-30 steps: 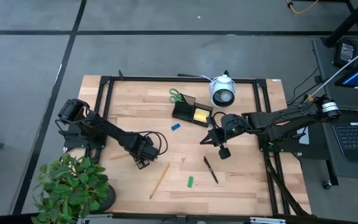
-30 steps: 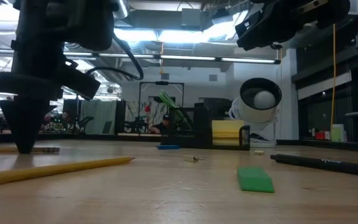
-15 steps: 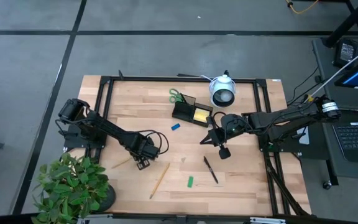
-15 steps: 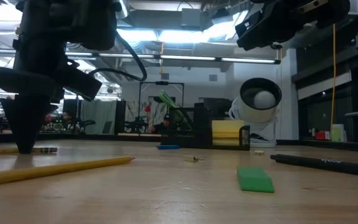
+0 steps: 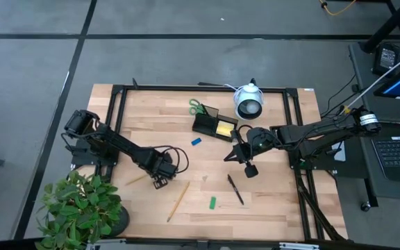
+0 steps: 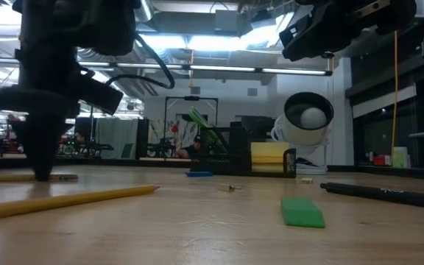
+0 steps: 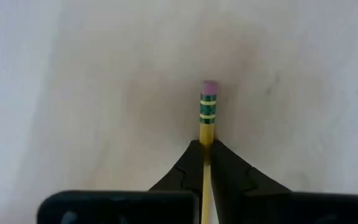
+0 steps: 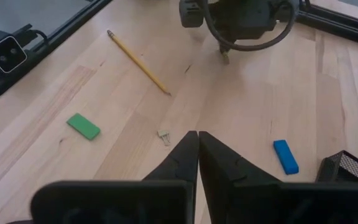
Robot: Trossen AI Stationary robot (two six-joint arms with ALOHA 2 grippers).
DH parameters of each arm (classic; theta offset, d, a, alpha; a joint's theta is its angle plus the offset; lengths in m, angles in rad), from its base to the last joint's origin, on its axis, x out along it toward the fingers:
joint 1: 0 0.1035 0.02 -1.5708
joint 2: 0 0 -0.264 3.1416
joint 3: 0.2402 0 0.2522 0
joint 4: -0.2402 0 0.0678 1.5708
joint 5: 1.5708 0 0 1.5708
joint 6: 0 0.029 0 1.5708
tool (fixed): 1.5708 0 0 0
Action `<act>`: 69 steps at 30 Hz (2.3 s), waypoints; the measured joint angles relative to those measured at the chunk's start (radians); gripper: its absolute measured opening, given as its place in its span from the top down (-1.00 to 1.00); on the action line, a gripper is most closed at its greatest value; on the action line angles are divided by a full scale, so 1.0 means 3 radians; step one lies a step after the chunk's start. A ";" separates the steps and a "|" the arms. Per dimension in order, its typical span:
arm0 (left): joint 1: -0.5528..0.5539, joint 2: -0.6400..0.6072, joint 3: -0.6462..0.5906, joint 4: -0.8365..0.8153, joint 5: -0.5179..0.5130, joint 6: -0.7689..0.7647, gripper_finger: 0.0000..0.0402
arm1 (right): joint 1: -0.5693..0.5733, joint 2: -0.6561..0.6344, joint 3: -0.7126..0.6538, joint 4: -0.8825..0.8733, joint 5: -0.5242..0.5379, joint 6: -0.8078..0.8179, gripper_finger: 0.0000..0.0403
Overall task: Pick and place office supplies into organizer
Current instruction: Put the yellow pencil into the black desk organizer
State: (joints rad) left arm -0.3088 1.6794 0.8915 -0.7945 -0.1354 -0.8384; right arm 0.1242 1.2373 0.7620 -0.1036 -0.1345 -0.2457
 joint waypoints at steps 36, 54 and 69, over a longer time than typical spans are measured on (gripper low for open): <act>0.0452 -0.1536 -0.0493 0.3680 -0.1744 0.2991 0.98 | -0.0001 0.0000 0.0000 -0.0123 0.0042 0.0060 0.97; 0.1368 -0.1145 -0.0761 0.5184 -0.0397 0.3418 0.98 | 0.0001 -0.0001 -0.0132 0.0120 0.0422 0.0761 0.96; 0.1967 -0.0380 -0.0755 0.6559 0.0050 0.3316 0.98 | -0.0184 -0.0003 -0.0530 0.0567 0.0712 0.0903 0.98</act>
State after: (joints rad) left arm 0.2814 1.5653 0.6651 1.1733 -0.1204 0.1563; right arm 0.0690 1.2366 0.6029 0.0665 0.0792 0.0253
